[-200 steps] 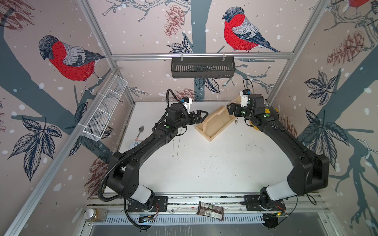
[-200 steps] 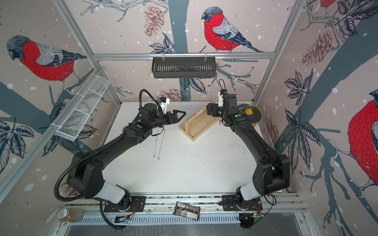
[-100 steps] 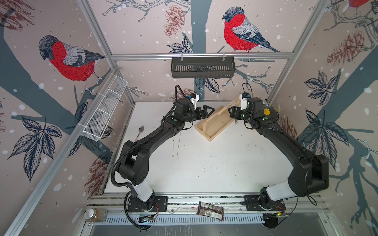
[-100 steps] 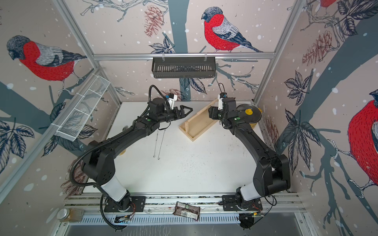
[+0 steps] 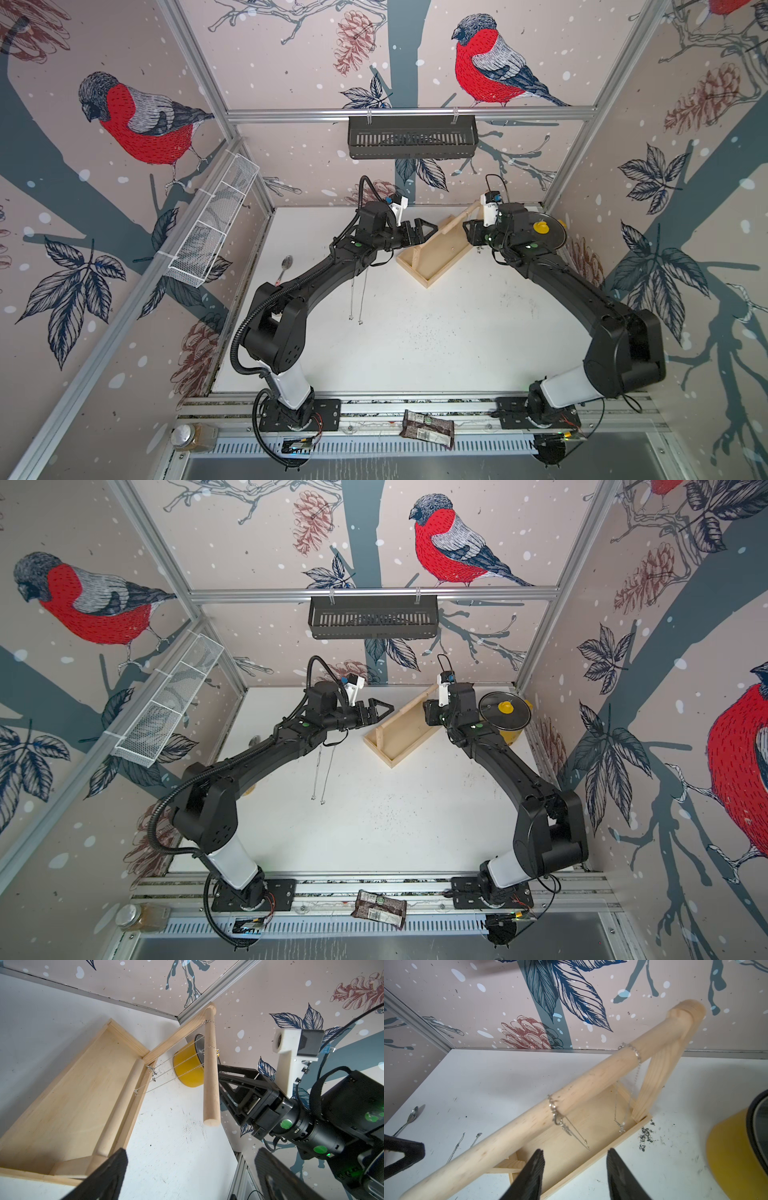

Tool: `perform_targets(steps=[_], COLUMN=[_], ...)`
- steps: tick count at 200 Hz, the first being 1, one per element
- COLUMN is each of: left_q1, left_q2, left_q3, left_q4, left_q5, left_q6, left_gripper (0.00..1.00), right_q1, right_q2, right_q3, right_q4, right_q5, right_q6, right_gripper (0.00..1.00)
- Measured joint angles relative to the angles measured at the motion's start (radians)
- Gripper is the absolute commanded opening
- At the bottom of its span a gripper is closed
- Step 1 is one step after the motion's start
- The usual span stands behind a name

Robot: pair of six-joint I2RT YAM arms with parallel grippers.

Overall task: Take the necklace off the jewelry display stand
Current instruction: Take off the necklace from the stand.

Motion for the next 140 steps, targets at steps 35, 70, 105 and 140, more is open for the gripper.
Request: perform_targets(steps=[35,70,105,140], left_q1=[0.004,0.011,0.023,0.023], left_q2=[0.002,0.001,-0.003,-0.005], left_q3=[-0.002,-0.002,-0.004,-0.007], left_q4=[-0.002,-0.007,-0.008,-0.007], left_q5=[0.021,0.029,0.037,0.047], left_q6=[0.000,0.000,0.000,-0.002], left_gripper=[0.97,0.97,0.97,0.97], right_q1=[0.003,0.003,0.002,-0.002], right_q2=[0.005,0.026,0.057,0.057], right_q3=[-0.014,-0.013,0.004,0.008], right_q4=[0.052,0.084,0.086,0.087], right_q5=[-0.003,-0.003,0.004,0.012], right_q6=[-0.004,-0.022,-0.028,-0.042], right_gripper=[0.46,0.45,0.40,0.38])
